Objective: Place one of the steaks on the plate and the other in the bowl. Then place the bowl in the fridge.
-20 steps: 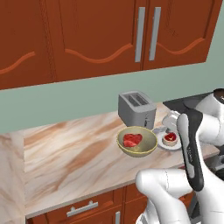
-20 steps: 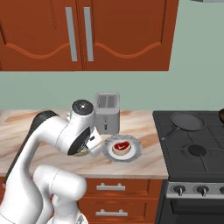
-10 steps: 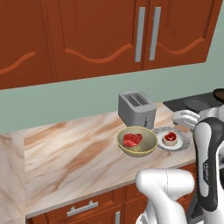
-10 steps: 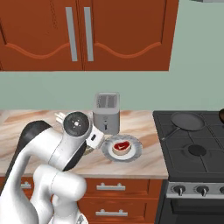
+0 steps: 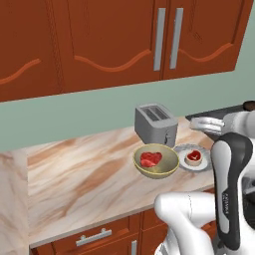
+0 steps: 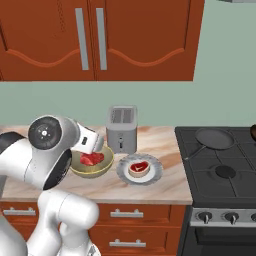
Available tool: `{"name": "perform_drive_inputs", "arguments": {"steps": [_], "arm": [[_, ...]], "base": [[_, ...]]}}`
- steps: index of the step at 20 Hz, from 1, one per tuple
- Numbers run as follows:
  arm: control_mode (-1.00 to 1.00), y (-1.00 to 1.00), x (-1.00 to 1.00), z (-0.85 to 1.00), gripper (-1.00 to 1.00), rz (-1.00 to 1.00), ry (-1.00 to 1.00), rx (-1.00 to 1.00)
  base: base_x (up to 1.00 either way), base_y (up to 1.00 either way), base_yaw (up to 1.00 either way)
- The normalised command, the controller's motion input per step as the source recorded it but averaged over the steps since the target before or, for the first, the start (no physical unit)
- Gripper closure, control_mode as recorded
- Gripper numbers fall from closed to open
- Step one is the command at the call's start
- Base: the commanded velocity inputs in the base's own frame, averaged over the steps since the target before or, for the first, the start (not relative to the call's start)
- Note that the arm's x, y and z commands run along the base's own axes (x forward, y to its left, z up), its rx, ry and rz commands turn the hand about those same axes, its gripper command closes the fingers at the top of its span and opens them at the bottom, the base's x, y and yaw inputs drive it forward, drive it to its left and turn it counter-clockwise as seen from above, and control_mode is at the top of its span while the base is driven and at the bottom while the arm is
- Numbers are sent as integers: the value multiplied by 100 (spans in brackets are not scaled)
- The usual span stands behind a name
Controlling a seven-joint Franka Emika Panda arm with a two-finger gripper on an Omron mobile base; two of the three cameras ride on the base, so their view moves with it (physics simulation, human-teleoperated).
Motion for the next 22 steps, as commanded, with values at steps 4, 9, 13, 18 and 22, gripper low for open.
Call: {"name": "perform_drive_inputs", "arguments": {"steps": [4,9,13,18,22], "arm": [[-100,7,-27,15,-100,0,-8,-7],[-100,0,-50,0,-100,0,-2,-1],[100,0,-15,0,-100,0,0,0],[100,0,0,0,-100,0,0,0],[100,0,0,0,-100,0,0,0]], "base": [[0,0,0],[0,0,0],[-61,-40,-8],[-41,-100,-38],[0,-27,-93]]}}
